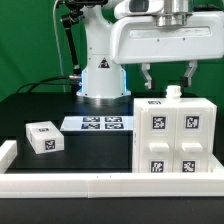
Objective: Assemble cabinet
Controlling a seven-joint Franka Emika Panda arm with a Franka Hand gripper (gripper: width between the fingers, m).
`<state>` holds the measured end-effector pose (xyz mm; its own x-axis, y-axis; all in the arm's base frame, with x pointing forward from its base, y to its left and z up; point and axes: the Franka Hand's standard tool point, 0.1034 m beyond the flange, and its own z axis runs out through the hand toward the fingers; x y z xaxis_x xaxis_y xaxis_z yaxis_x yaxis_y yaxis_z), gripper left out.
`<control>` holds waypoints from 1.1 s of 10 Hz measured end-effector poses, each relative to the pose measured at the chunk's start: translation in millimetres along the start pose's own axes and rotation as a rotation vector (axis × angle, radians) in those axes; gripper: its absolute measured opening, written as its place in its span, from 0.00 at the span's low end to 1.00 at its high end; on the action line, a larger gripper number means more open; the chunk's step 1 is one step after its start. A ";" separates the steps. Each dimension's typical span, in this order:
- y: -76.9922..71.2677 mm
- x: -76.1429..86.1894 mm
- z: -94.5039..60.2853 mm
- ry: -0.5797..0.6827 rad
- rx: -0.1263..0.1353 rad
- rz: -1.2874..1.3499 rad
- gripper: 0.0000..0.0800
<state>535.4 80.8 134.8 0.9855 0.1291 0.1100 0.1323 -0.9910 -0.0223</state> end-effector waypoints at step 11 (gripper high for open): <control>118.0 -45.3 13.5 -0.088 -0.012 -0.177 1.00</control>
Offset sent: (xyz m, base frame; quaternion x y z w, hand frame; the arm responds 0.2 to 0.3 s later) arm -0.0171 -0.0810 -0.0110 0.0115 -0.0369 -0.0737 0.9965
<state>507.7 -41.5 113.8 0.9524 0.3038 0.0241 0.3039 -0.9527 0.0015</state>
